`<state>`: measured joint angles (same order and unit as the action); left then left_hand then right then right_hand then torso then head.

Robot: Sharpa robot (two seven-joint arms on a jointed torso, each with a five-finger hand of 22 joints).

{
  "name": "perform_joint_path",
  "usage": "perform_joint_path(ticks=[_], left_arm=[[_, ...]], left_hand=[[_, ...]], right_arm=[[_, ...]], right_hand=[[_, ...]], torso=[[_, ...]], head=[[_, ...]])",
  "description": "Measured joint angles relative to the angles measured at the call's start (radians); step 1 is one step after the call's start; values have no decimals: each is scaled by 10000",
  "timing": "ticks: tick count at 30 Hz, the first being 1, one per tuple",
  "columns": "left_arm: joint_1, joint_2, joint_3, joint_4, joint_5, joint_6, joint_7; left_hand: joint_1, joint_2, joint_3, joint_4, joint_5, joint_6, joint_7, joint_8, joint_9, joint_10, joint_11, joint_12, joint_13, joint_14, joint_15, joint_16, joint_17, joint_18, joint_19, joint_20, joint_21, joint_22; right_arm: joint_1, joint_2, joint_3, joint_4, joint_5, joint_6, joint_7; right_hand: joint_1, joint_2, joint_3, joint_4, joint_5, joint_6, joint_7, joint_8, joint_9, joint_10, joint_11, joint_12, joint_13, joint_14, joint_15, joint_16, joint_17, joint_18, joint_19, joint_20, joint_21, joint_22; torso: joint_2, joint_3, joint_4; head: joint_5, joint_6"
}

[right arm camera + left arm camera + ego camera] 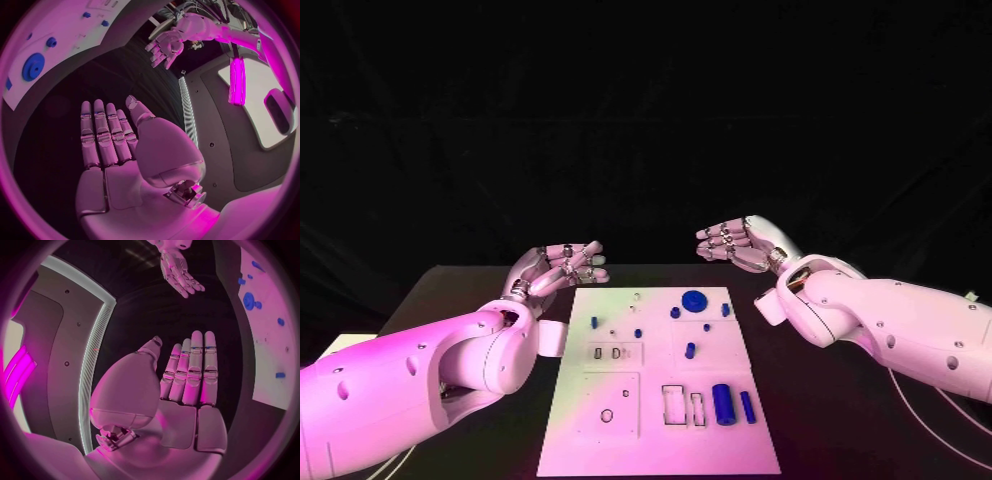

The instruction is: Assemble the parts on the task board

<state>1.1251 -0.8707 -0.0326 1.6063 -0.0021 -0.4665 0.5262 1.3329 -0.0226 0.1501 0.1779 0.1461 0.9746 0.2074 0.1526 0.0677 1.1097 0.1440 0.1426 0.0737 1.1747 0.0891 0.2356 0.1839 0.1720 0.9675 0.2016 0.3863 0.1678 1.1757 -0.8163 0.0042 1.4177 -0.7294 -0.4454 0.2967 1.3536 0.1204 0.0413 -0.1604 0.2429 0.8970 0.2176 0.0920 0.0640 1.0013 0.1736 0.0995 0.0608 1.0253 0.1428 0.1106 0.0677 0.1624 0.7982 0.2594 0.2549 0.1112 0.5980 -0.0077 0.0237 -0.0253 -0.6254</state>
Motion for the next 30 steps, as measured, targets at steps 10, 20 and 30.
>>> perform_joint_path(ticks=[10, 20, 30], left_arm=[[152, -439, 65, 1037, 86, 545, -531], [313, -773, 165, 1637, 394, 694, -763], [357, -815, 179, 1754, 507, 763, -857]], left_hand=[[39, -39, -41, -41, 0, 100, -76, -123, 0, 204, -36, -122, 17, 234, -50, 0, 249, -2, 172, -70, 87, 13], [39, -39, -69, -68, 0, 100, -75, -163, -9, 215, -46, -158, 15, 267, -83, -1, 278, -3, 171, -70, 87, 12], [39, -39, -68, -68, 0, 99, -75, -214, -8, 215, -46, -211, 14, 267, -83, -1, 301, -4, 171, -70, 87, 11]], right_arm=[[340, -37, 132, 151, -4243, 635, -1620], [573, 152, 157, 266, -7566, 1671, -3480], [598, 240, 157, 482, -9021, 2407, -3996]], right_hand=[[-92, -579, 912, -470, -352, 1578, -504, -197, 40, 1923, -697, -348, 10, 3523, -1091, 816, 722, 0, 2473, -1238, 2905, 1451], [-442, -929, 1385, -94, -885, 1677, -604, -230, 39, 2149, -923, -348, 23, 4415, -1394, 2388, 1996, 1, 3022, -1573, 4719, 2543], [-500, -1572, 2051, 459, -782, 1608, -718, -230, 38, 1896, -976, -348, 21, 4412, -1438, 4687, 3549, 2, 3643, -1641, 7451, 5433]], torso=[[615, -33, 298], [1168, -61, 442], [1533, -70, 570]], head=[[-304, 149], [-489, 277], [-618, 365]])
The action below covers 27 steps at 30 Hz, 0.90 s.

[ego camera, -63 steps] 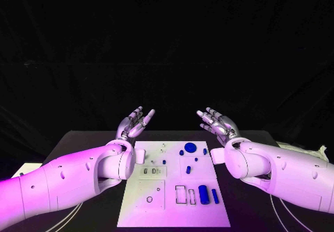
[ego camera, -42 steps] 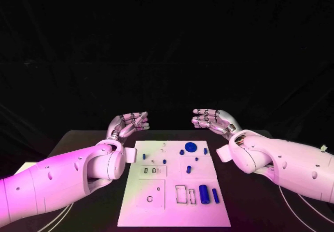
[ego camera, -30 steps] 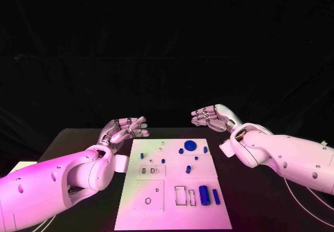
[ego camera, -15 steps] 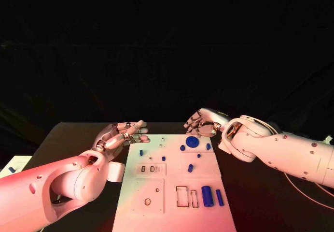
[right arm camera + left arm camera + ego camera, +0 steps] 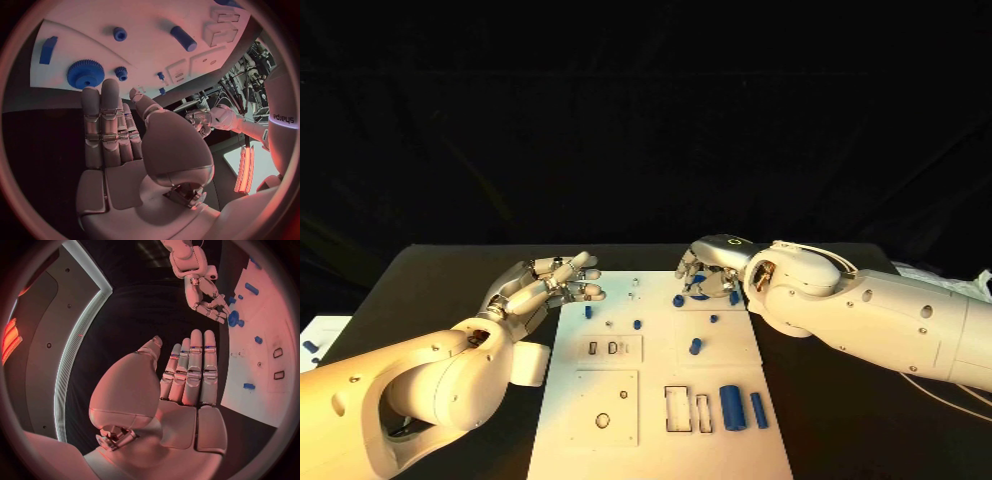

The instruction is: Assemble the parts on the task board

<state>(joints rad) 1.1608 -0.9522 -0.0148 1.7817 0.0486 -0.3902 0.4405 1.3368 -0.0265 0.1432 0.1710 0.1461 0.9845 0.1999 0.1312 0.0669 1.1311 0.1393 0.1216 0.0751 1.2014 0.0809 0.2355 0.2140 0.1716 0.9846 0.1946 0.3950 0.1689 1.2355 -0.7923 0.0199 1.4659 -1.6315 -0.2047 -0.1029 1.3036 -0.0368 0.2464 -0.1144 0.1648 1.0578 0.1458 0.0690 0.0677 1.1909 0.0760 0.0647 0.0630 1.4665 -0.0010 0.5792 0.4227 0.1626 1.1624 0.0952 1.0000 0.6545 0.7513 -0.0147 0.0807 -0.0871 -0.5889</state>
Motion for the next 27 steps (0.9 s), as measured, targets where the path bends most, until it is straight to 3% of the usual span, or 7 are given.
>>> perform_joint_path(ticks=[5, 10, 11, 13, 27], left_arm=[[3, 3, 0, 3, 19, 11, -30], [5, -2, 2, 5, 32, 20, -61], [6, -2, 2, 6, 33, 21, -66], [7, -3, 2, 7, 35, 24, -75], [9, -79, 3, 57, 45, 34, -128]], left_hand=[[0, 0, 0, 0, 0, 0, 0, -5, -6, 0, 0, 0, 0, 0, 0, 0, 14, 0, 0, 0, 0, 0], [0, 0, 0, 0, 0, -1, 0, -5, -9, 0, 0, -36, -1, 0, 0, 0, 30, -1, 0, 0, 0, -1], [0, 0, 0, 0, 0, -1, 0, -23, -8, 0, 0, -66, -1, -1, 0, 0, 41, -1, 0, 0, 0, -1], [0, 0, 0, 0, 0, -1, 0, -45, -8, 0, 0, -75, -1, -1, 0, 0, 45, -1, 0, 0, 0, -1], [0, 0, -27, -27, 0, -1, 0, -45, -7, 0, 0, -77, -3, -1, 1, -41, 57, -2, -1, 0, 0, -2]], right_arm=[[3, 49, 1, 33, -324, 250, -96], [4, 158, 2, -15, -564, 496, -161], [4, 178, 2, -34, -613, 554, -173], [3, 210, 2, -67, -684, 643, -191], [-8, 328, 0, -220, -1071, 1040, -326]], right_hand=[[61, -176, 344, 291, 0, 0, 0, 0, -1, -53, 51, 0, 4, -1, 2, 844, 559, -163, 272, 32, 1171, 1435], [150, -266, 575, 467, 77, 0, 0, 0, -1, -171, 65, 0, 3, -1, 3, 1593, 1211, -165, 383, 69, 1709, 2108], [150, -266, 606, 499, 77, 0, 0, 0, -1, -171, 65, 0, 3, -1, 3, 1761, 1374, -291, 449, 61, 1812, 2246], [204, -320, 697, 534, 77, 0, 0, 0, -1, -171, 65, 0, 3, -1, 3, 2102, 1696, -318, 547, 60, 2009, 2518], [243, -358, 931, 712, 116, -2, 2, 0, -3, -171, 64, 0, 0, -1, 5, 2937, 2456, -316, 721, 85, 2479, 3158]], torso=[[78, -4, 23], [141, -5, 40], [148, -6, 46], [162, -10, 58], [224, -28, 110]], head=[[-18, 15], [-21, 43], [-24, 43], [-28, 30], [-31, 12]])
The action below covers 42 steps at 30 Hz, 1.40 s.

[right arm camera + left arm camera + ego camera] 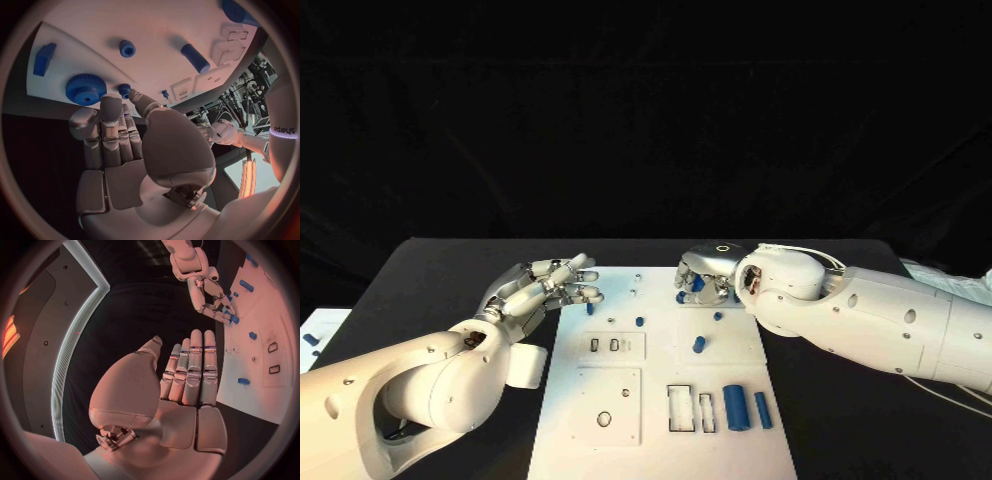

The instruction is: Assemble the parts on the task board

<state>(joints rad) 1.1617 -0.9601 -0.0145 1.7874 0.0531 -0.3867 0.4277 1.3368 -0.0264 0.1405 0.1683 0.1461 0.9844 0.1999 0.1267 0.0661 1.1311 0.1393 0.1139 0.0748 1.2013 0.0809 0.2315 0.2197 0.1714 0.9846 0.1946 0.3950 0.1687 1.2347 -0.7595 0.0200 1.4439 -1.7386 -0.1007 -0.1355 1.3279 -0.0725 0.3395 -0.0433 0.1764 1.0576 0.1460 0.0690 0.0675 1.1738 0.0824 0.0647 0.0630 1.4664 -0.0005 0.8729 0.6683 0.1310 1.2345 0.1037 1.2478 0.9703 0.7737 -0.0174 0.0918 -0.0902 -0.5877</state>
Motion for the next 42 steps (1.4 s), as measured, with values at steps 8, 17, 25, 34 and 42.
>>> perform_joint_path(ticks=[8, 17, 25, 34, 42], left_arm=[[2, -12, 0, 31, 3, 7, -32], [2, -42, 0, 102, 9, 37, -80], [6, -69, 3, 109, 13, 60, -131], [11, -91, 3, 93, 16, 67, -175], [14, -95, 3, 41, 18, 68, -209]], left_hand=[[0, 0, 0, 0, 0, 0, 0, 0, 0, 0, 0, 0, -1, 34, 34, 0, 18, 0, 0, 0, 0, -1], [0, 0, 0, 0, 0, -1, 0, -39, 1, 0, 0, -44, -1, 34, 34, 0, 37, 0, 0, 0, 0, -1], [0, 0, 0, 0, 0, -1, 0, -79, 1, 0, 0, -98, -2, 34, 33, 0, 51, 0, 0, 0, 0, -1], [0, 0, 1, 0, 0, -38, 35, -79, 2, -36, 35, -100, -2, 34, 33, -40, 87, -1, -1, 0, 0, -1], [0, 0, -27, -27, 0, -73, 71, -169, -8, -36, 35, -190, -2, 33, 33, -40, 133, 0, -1, 0, 0, -1]], right_arm=[[0, 100, -4, -143, -89, 184, -28], [-7, 157, -5, -237, -96, 321, -15], [-5, 147, 0, -197, -96, 290, 21], [-12, 93, -4, -97, -94, -132, 73], [-12, 157, 31, 152, -61, -985, 11]], right_hand=[[0, 0, 156, 101, 0, 41, -41, 0, 4, 0, 0, 0, -1, 0, 0, 482, 443, -151, 72, -1, 256, 352], [0, 0, 307, 252, -39, 136, -93, 0, 9, 56, -56, 0, -3, 0, 1, 1129, 1069, -154, 266, -17, 572, 832], [-1, 0, 458, 403, -62, 465, -204, 45, 70, 442, -144, 0, 27, 1, -71, 1871, 1814, -317, 617, -73, 1005, 1495], [150, 146, 682, 545, -259, 802, -258, 83, 98, 813, -240, -1, 49, 1, -142, 2489, 2416, -471, 970, -106, 1399, 2163], [242, 246, 749, 616, -319, 840, -265, 146, 96, 959, -298, -11, 87, 1, -142, 2612, 2548, -472, 1033, -141, 1501, 2333]], torso=[[58, -6, 28], [113, -18, 46], [136, -21, 60], [151, -25, 76], [169, -35, 91]], head=[[-32, 2], [-62, -70], [-64, -103], [-79, -88], [-67, -40]])
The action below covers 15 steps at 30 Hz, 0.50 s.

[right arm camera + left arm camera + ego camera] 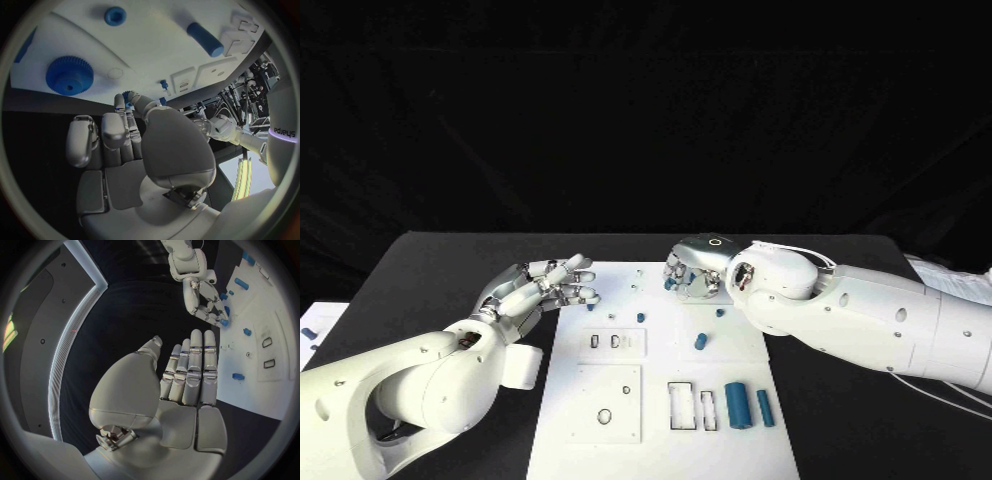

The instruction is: Assemble the parts on the task board

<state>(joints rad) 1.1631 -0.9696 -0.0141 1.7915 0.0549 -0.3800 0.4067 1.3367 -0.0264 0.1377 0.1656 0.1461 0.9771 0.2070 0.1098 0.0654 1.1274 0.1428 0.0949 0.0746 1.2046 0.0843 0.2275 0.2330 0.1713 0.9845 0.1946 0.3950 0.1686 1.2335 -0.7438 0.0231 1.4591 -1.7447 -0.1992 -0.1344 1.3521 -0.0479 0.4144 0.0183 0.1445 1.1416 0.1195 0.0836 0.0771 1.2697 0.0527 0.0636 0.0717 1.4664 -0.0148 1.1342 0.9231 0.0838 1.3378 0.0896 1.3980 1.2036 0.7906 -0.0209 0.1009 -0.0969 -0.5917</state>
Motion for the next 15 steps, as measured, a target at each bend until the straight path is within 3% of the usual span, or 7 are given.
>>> perform_joint_path(ticks=[5, 15], left_arm=[[0, 9, 0, -13, 1, 1, -18], [1, 13, 0, 1, 3, 10, -43]], left_hand=[[30, 30, -1, -1, 0, 0, 0, 0, 0, -36, 36, -23, -1, 0, 0, 0, 12, -1, 0, 0, 0, -1], [39, 39, -1, -1, 0, 0, -1, 0, 0, -36, 36, -23, -1, 0, 0, -39, 11, 0, 0, 0, 0, -1]], right_arm=[[9, 199, 20, -54, 5, -423, -132], [40, 920, 26, -693, -13, -892, -426]], right_hand=[[-7, 22, 12, 12, -59, -1, -1, 0, 0, 0, 0, 0, -20, 0, 0, 45, 9, 1, 0, 0, 0, 26], [-45, 56, 41, 41, -175, -4, -4, -15, 0, 0, 1, 0, -40, 0, 1, 144, 73, 1, -1, 0, 41, 65]], torso=[[12, -6, 21], [37, -16, 39]], head=[[12, 35], [88, 98]])
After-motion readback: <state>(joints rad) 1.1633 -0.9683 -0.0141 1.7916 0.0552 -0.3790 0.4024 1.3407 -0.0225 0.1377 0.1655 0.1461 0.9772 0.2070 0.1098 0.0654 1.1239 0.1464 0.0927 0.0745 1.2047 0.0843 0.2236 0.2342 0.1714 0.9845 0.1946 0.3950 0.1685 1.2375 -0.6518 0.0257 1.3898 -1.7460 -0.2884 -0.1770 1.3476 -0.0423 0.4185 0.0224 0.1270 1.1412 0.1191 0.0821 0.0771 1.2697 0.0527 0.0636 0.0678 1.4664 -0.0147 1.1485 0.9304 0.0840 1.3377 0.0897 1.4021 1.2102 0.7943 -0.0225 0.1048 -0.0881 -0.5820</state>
